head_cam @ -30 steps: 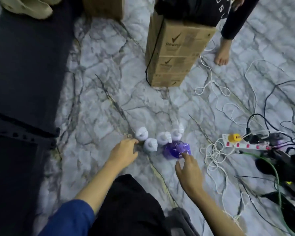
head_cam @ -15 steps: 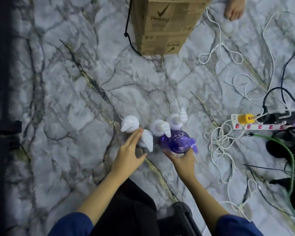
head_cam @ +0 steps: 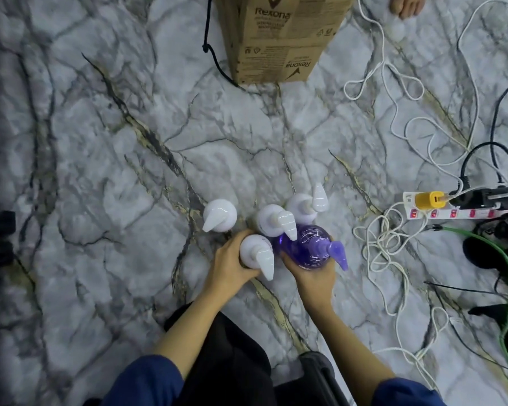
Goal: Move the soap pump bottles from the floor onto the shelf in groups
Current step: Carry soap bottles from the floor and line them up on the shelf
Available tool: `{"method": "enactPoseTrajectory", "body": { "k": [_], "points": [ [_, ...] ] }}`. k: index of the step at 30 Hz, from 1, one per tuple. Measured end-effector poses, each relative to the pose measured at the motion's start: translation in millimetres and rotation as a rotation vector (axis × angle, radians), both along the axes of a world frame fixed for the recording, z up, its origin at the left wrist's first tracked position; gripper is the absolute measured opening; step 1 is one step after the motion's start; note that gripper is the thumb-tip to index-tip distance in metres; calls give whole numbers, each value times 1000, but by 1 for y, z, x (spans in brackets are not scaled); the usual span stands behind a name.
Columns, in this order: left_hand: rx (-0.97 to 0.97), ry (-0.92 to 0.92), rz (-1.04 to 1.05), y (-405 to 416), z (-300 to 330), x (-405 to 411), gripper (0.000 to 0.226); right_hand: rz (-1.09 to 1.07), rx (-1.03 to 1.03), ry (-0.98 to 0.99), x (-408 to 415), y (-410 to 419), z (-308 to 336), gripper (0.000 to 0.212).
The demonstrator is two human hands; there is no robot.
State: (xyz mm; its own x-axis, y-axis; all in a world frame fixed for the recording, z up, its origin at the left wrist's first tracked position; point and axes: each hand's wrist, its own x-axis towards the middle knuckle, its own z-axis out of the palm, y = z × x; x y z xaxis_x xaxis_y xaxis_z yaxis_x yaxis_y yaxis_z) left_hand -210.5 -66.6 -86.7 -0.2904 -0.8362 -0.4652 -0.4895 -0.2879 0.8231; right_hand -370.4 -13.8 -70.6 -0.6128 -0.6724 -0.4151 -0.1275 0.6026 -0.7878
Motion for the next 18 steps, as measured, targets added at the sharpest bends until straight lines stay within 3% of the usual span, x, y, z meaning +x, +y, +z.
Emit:
{"method": "enactPoseTrajectory", "body": {
  "k": [10,15,18],
  "points": [
    [-109,51,6,9,34,12,66,-101,-61,24,4,10,41,69],
    [-158,107,-49,-2,94,9,64,-118,-211,11,-9,15,95,85],
    [-222,164,-51,-17,140,6,67,-139,-323,-20,-12,8,133,82]
  ]
}}
